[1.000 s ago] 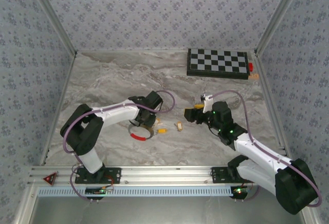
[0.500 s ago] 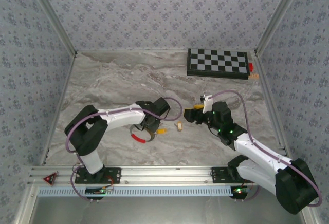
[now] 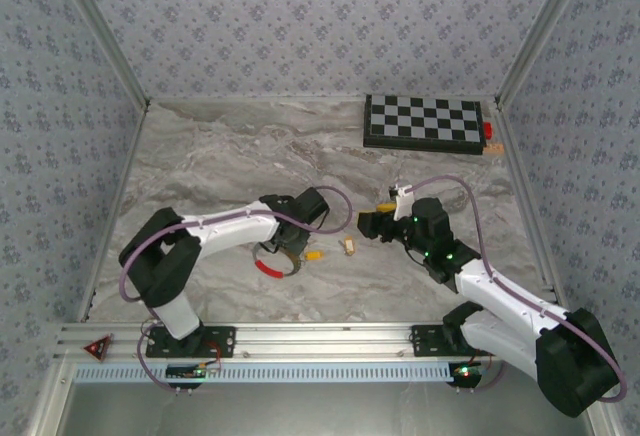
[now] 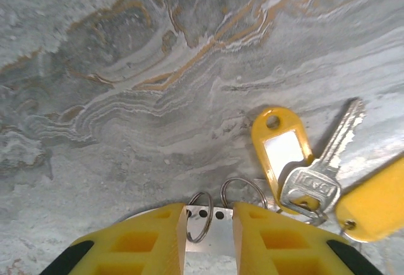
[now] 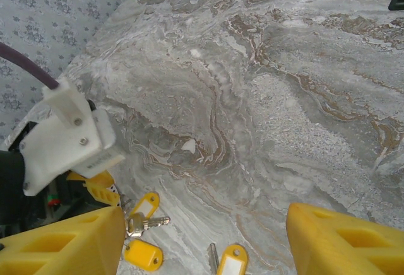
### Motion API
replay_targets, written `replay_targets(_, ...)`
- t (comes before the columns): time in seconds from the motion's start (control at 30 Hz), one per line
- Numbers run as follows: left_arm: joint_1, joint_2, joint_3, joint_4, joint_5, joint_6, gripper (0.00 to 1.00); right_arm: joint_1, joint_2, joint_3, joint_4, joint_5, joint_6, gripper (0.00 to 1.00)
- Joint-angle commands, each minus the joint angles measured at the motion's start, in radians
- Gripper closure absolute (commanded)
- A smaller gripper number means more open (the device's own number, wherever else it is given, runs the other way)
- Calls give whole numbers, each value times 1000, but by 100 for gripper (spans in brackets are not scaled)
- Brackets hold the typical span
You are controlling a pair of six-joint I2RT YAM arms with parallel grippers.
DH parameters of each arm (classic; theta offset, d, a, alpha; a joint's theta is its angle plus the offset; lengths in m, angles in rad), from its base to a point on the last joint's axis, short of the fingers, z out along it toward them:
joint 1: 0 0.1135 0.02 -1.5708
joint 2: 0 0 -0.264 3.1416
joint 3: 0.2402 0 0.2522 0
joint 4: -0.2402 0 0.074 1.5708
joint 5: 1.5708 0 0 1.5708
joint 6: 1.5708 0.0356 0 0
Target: Put the keys on the keyring
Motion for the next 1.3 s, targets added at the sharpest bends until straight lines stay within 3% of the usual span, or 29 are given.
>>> replay_targets(0.0,-8,-44,-26,-29,-23,-20,74,10,-18,6,10,18,-11,31)
replay_targets(0.4,11,-8,-48,-12,-40,5,75,13,-22,7,5,26,-16,31)
replay_targets(0.53,18,5,-40,-1,-22,7,81,15,-24,6,4,28,-19,31)
replay_targets(1.1,43,30,-40,7,-5,12,75,18,-26,8,1,32,-20,31)
replay_targets(1.27,45,42,-34,-1,-11,8,93,19,-25,8,1,32,-20,31)
